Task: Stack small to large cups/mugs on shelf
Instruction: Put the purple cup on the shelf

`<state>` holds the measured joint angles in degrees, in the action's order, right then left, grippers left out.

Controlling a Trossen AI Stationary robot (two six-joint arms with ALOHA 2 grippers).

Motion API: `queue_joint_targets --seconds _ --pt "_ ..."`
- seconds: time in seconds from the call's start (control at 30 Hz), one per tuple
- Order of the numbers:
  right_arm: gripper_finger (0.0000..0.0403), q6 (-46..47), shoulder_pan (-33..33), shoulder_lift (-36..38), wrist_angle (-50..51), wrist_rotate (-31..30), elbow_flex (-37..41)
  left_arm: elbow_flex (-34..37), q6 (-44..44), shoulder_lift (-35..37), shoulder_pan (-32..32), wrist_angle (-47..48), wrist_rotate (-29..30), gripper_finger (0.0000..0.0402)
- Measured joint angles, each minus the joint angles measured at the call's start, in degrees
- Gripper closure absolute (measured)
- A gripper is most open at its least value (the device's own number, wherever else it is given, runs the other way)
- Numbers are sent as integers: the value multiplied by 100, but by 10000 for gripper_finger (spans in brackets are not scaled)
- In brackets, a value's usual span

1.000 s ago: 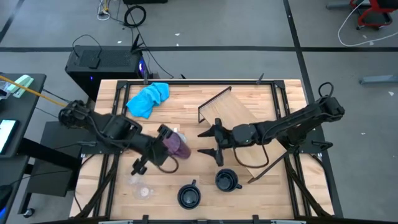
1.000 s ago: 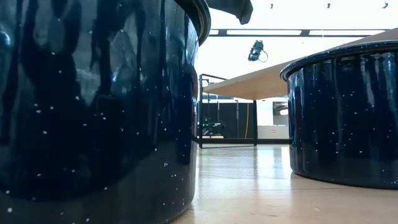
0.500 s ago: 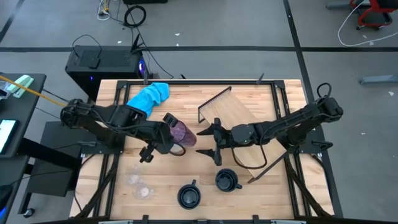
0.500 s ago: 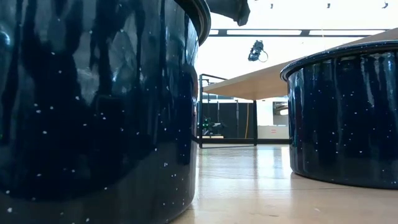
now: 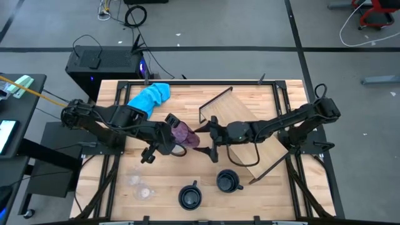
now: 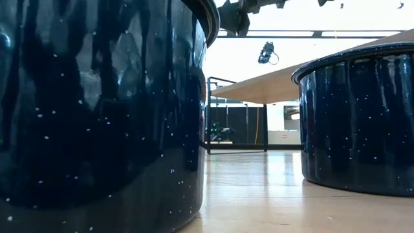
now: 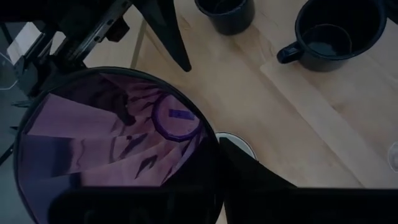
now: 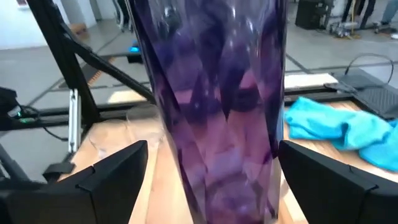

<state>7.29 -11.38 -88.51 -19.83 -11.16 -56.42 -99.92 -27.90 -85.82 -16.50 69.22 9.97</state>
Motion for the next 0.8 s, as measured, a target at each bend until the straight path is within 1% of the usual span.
queue_joint_targets --seconds 0.13,0.2,0.33,0.5,0.7,0.8 --pt "35 6 19 -110 -120 31 0 0 -46 -1 18 -113 -33 381" --pt "27 6 46 -241 -331 44 0 0 -115 -2 16 -134 -30 383" --pt "6 -46 63 -373 -441 51 0 0 -152 -4 46 -227 -32 389" --pt "9 -68 92 -376 -457 57 0 2 -212 -4 95 -496 22 383" --pt "13 -89 92 -367 -500 72 -21 2 -282 -6 133 -662 25 389" --pt "22 -41 92 -347 -503 72 -21 -2 -274 -4 216 -672 -114 386"
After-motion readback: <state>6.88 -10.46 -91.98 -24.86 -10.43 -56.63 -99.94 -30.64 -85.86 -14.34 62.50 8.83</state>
